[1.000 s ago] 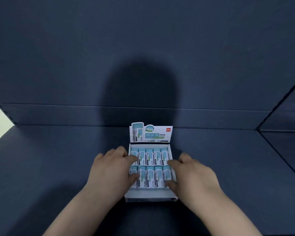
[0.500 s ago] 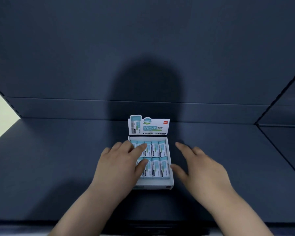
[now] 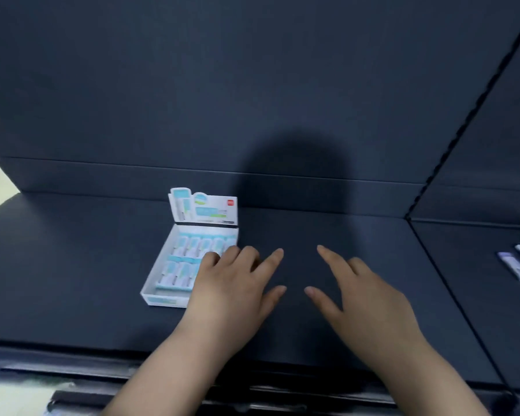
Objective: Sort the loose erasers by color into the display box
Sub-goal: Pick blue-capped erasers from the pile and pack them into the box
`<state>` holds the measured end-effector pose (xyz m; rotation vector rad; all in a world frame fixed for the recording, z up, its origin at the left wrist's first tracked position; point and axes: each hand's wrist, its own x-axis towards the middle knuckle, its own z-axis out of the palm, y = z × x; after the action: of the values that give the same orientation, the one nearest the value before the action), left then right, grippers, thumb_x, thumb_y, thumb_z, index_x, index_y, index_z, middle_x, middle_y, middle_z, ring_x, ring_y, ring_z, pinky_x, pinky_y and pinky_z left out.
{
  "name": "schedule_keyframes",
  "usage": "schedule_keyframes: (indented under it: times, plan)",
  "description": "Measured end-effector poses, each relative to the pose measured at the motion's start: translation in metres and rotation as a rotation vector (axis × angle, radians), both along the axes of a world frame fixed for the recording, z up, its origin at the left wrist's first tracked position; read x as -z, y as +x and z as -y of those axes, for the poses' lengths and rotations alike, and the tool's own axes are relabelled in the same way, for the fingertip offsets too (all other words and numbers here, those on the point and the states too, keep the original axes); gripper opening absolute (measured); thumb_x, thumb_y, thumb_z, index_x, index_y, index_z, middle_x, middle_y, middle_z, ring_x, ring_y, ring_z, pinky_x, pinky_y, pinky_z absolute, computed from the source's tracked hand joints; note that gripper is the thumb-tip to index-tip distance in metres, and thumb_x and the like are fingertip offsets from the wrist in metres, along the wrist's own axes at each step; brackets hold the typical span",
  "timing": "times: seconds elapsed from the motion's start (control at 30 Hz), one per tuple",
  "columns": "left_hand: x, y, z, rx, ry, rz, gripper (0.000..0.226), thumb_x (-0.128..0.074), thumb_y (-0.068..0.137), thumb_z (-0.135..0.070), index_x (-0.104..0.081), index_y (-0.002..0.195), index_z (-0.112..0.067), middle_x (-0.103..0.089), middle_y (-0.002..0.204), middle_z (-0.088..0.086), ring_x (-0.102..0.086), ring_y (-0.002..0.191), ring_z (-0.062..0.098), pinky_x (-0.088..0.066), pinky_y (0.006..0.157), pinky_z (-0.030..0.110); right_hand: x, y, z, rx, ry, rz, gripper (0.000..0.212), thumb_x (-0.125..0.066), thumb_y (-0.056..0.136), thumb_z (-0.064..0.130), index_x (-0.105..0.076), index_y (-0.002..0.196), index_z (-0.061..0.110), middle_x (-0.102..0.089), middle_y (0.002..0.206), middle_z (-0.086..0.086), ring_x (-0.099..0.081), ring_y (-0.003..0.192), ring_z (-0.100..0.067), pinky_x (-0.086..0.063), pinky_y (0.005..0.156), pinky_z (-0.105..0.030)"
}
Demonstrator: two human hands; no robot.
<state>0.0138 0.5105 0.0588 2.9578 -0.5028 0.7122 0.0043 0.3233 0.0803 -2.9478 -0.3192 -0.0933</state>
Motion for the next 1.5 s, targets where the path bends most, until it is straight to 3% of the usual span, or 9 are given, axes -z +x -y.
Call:
schedule_keyframes:
  times: [0.4, 0.53, 0.6, 0.67, 0.73, 0.83, 1.33, 1.43, 1.5]
  plan:
    - [-0.006, -0.041, 0.177, -0.122, 0.012, -0.147, 0.049, -0.038, 0.081, -0.048, -0.065, 0.115, -0.025, -0.061, 0.08, -0.002, -0.059, 0.069, 0.022, -0.042, 0.059, 0.034, 0.003, -0.033, 0.175, -0.057, -0.064, 0.016, 0.069, -0.026, 0.091, 0.063, 0.006, 0.146, 0.038, -0.042, 0.116, 0.009, -0.047, 0.101, -0.009, -0.044, 0.069, -0.02]
    - [-0.008, -0.046, 0.204, -0.115, 0.052, -0.205, 0.046, -0.07, 0.072, -0.046, -0.068, 0.112, -0.023, -0.063, 0.078, 0.001, -0.061, 0.07, 0.025, -0.045, 0.059, 0.036, 0.003, -0.036, 0.204, -0.05, -0.076, 0.017, 0.068, -0.026, 0.092, 0.062, 0.004, 0.147, 0.036, -0.044, 0.115, 0.006, -0.048, 0.101, -0.012, -0.044, 0.071, -0.022]
    - [-0.011, -0.046, 0.212, -0.106, 0.056, -0.243, 0.049, -0.073, 0.07, -0.046, -0.067, 0.114, -0.023, -0.064, 0.08, 0.001, -0.062, 0.072, 0.026, -0.045, 0.062, 0.037, 0.002, -0.035, 0.21, -0.053, -0.089, 0.011, 0.067, -0.026, 0.092, 0.062, 0.003, 0.147, 0.036, -0.044, 0.118, 0.005, -0.047, 0.104, -0.013, -0.043, 0.074, -0.025]
    - [-0.02, -0.046, 0.221, -0.121, 0.071, -0.294, 0.051, -0.057, 0.084, -0.049, -0.053, 0.131, -0.029, -0.062, 0.1, 0.0, -0.06, 0.092, 0.025, -0.043, 0.075, 0.038, 0.002, -0.033, 0.214, -0.05, -0.105, 0.009, 0.068, -0.026, 0.092, 0.062, 0.003, 0.148, 0.035, -0.045, 0.12, 0.004, -0.047, 0.106, -0.015, -0.042, 0.075, -0.026]
    - [-0.018, -0.041, 0.225, -0.103, 0.086, -0.28, 0.054, -0.029, 0.096, -0.05, -0.021, 0.146, -0.033, -0.049, 0.127, -0.004, -0.046, 0.116, 0.022, -0.032, 0.091, 0.036, 0.002, -0.03, 0.215, -0.046, -0.13, 0.015, 0.069, -0.026, 0.092, 0.062, 0.004, 0.148, 0.033, -0.047, 0.12, 0.004, -0.048, 0.107, -0.016, -0.041, 0.074, -0.027]
    - [-0.02, -0.027, 0.23, -0.03, 0.115, -0.29, 0.055, -0.02, 0.098, -0.05, -0.007, 0.148, -0.033, -0.041, 0.137, -0.005, -0.039, 0.123, 0.02, -0.027, 0.097, 0.035, 0.0, -0.026, 0.217, 0.001, -0.108, -0.015, 0.07, -0.025, 0.093, 0.062, 0.005, 0.148, 0.032, -0.049, 0.124, 0.005, -0.048, 0.112, -0.015, -0.044, 0.079, -0.028]
    - [-0.01, 0.004, 0.336, 0.076, 0.109, -0.301, 0.055, -0.023, 0.097, -0.05, -0.006, 0.148, -0.036, -0.041, 0.139, -0.01, -0.039, 0.125, 0.016, -0.028, 0.098, 0.031, 0.005, -0.017, 0.329, 0.075, 0.001, -0.026, 0.071, -0.025, 0.091, 0.063, 0.002, 0.149, 0.03, -0.05, 0.123, 0.006, -0.047, 0.113, -0.013, -0.042, 0.085, -0.026]
    - [-0.004, 0.002, 0.387, 0.036, 0.049, -0.309, 0.055, -0.029, 0.096, -0.049, -0.015, 0.148, -0.035, -0.045, 0.136, -0.008, -0.041, 0.125, 0.019, -0.029, 0.098, 0.033, 0.007, -0.014, 0.379, 0.042, -0.007, -0.025, 0.071, -0.027, 0.091, 0.063, 0.001, 0.149, 0.03, -0.049, 0.125, 0.005, -0.047, 0.113, -0.014, -0.042, 0.085, -0.027]
    - [-0.003, 0.001, 0.426, 0.027, 0.023, -0.351, 0.051, -0.04, 0.093, -0.047, -0.035, 0.142, -0.033, -0.057, 0.123, -0.004, -0.052, 0.116, 0.023, -0.038, 0.091, 0.038, 0.006, -0.012, 0.421, 0.025, -0.008, -0.038, 0.071, -0.028, 0.091, 0.063, -0.001, 0.149, 0.031, -0.049, 0.125, 0.005, -0.047, 0.113, -0.015, -0.043, 0.084, -0.028]
